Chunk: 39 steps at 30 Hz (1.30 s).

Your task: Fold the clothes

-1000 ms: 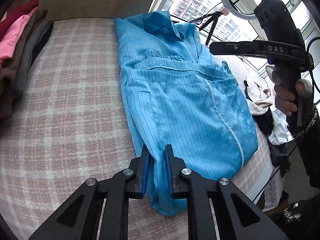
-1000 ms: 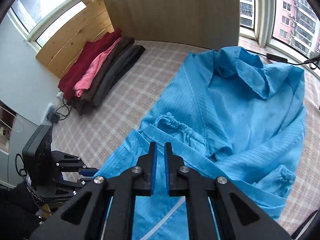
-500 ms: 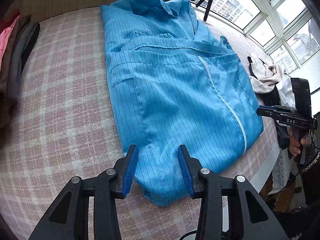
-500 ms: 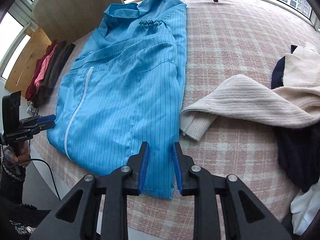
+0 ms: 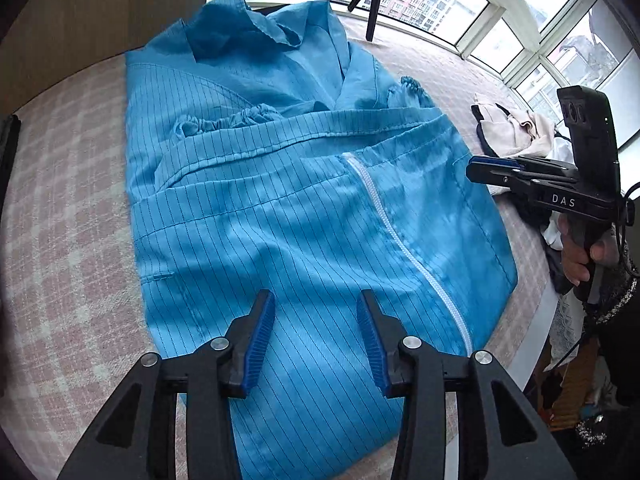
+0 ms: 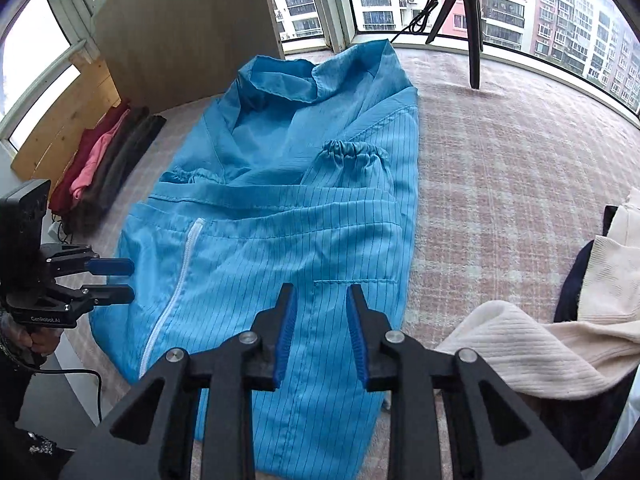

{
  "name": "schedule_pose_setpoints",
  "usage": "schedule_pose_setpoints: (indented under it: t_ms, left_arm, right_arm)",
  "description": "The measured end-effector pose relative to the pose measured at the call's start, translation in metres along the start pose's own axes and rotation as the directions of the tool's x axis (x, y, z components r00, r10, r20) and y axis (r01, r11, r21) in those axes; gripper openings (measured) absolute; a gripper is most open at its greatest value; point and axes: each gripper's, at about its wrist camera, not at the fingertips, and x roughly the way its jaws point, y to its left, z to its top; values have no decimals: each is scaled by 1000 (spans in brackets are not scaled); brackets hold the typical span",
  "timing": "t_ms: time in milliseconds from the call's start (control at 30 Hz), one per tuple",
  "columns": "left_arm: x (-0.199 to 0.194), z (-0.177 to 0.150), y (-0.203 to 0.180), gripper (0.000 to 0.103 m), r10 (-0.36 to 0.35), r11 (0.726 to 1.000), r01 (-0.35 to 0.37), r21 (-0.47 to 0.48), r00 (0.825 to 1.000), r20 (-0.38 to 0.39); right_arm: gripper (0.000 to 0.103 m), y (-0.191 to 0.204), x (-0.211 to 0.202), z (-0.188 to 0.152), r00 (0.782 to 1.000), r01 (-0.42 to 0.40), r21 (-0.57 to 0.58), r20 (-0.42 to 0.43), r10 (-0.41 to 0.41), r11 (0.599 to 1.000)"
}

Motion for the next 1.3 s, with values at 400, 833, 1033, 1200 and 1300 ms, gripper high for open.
schedule_pose_setpoints:
  t_ms: [400, 833, 1033, 1200, 1300]
  left_arm:
    - [-111, 137, 33, 75, 277, 927, -333, 170, 917, 287]
    - [54, 245, 40, 73, 144, 989, -144, 11, 989, 24]
    - [98, 251, 86, 30, 9, 977, -4, -213, 1000, 20]
    - [69, 263, 98, 11, -131, 947, 150, -284, 988, 85]
    - [33, 279, 87, 11, -126, 961, 155, -227, 983, 134]
  right_arm:
    - [59, -22, -141, 119, 973, 78, -52, 220, -64, 996]
    - [61, -61, 3, 228, 983, 90, -77, 166, -76, 993]
    - [61, -71, 56, 235, 977, 177, -227, 156, -144, 958]
    - [61, -86, 71, 248, 983, 156, -309, 141, -117, 938]
    - [61, -73, 74, 255, 988, 123, -399, 135, -75, 909]
